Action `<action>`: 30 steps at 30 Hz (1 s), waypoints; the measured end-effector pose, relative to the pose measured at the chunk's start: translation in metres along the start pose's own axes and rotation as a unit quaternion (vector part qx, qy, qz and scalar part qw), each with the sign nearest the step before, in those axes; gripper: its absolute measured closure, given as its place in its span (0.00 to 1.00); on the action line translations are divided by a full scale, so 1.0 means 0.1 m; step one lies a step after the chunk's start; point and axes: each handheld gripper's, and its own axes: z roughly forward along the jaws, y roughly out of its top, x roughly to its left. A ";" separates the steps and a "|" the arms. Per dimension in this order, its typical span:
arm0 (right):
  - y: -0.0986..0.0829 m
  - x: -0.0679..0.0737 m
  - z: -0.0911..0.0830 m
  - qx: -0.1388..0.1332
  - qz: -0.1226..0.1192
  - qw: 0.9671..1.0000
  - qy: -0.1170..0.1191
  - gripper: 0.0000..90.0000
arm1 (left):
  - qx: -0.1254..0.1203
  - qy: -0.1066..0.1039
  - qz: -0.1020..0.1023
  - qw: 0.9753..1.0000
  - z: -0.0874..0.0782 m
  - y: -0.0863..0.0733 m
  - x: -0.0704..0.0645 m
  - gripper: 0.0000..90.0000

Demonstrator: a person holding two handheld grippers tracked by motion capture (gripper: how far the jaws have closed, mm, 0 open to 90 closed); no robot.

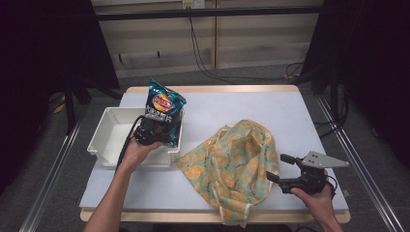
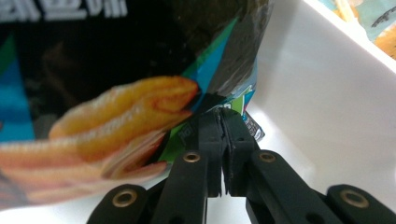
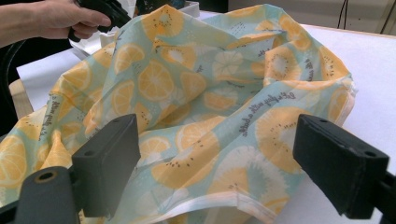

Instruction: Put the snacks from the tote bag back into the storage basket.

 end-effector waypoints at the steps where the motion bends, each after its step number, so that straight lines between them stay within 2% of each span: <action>1: 0.00 0.01 0.00 -0.001 0.001 1.000 -0.001 0.16 | -0.006 -0.002 -0.002 1.000 0.02 0.01 -0.02 0.97; 5: 0.00 0.00 0.00 0.000 0.001 1.000 0.000 0.16 | -0.006 -0.005 0.015 1.000 0.04 0.03 -0.04 0.96; 6: -0.01 0.00 0.01 0.000 0.001 1.000 0.001 0.16 | -0.008 -0.008 0.007 1.000 0.05 0.04 -0.05 0.96; 7: -0.01 0.00 0.01 0.001 0.001 1.000 0.001 0.16 | -0.008 -0.011 0.007 1.000 0.06 0.05 -0.04 0.96; 8: 0.00 0.00 0.02 0.002 -0.002 1.000 0.000 0.16 | -0.006 -0.010 0.017 1.000 0.06 0.06 -0.03 0.97; 9: 0.00 0.01 0.02 0.002 0.000 1.000 0.000 0.16 | -0.016 -0.009 0.008 1.000 0.08 0.07 -0.04 0.97; 11: 0.00 0.01 0.02 0.002 -0.002 1.000 0.001 0.16 | -0.013 -0.016 0.005 1.000 0.08 0.08 0.00 0.97; 13: 0.00 0.01 0.03 0.002 -0.002 1.000 0.003 0.16 | -0.029 -0.025 -0.018 0.999 0.10 0.07 0.04 0.97; 14: 0.00 0.01 0.03 0.002 -0.002 1.000 0.002 0.16 | -0.038 -0.033 -0.024 0.998 0.10 0.07 0.04 0.95; 15: 0.00 0.01 0.03 0.002 -0.002 1.000 0.002 0.16 | -0.038 -0.033 -0.024 0.998 0.10 0.07 0.04 0.95; 16: 0.00 0.01 0.03 0.002 -0.002 1.000 0.002 0.16 | -0.041 -0.043 -0.018 0.998 0.10 0.07 0.02 0.95; 17: 0.00 0.01 0.02 0.002 0.000 1.000 0.002 0.16 | -0.043 -0.037 -0.007 0.998 0.10 0.09 -0.03 0.94; 18: -0.01 0.00 0.02 0.001 -0.002 1.000 0.001 0.16 | -0.047 -0.040 -0.002 0.998 0.08 0.11 -0.04 0.93; 23: -0.01 0.00 0.01 0.000 0.001 1.000 0.001 0.16 | -0.056 -0.033 0.007 0.998 -0.01 0.19 -0.09 0.92; 27: 0.00 0.01 0.00 -0.002 -0.001 1.000 0.001 0.16 | -0.069 -0.039 0.013 0.997 -0.07 0.23 -0.12 0.88; 29: 0.00 0.01 0.00 -0.002 0.001 1.000 -0.001 0.16 | -0.075 -0.036 0.020 0.996 -0.17 0.22 -0.13 0.88; 30: 0.00 0.01 0.00 -0.002 0.001 1.000 -0.001 0.16 | -0.088 -0.037 0.015 0.995 -0.22 0.21 -0.12 0.87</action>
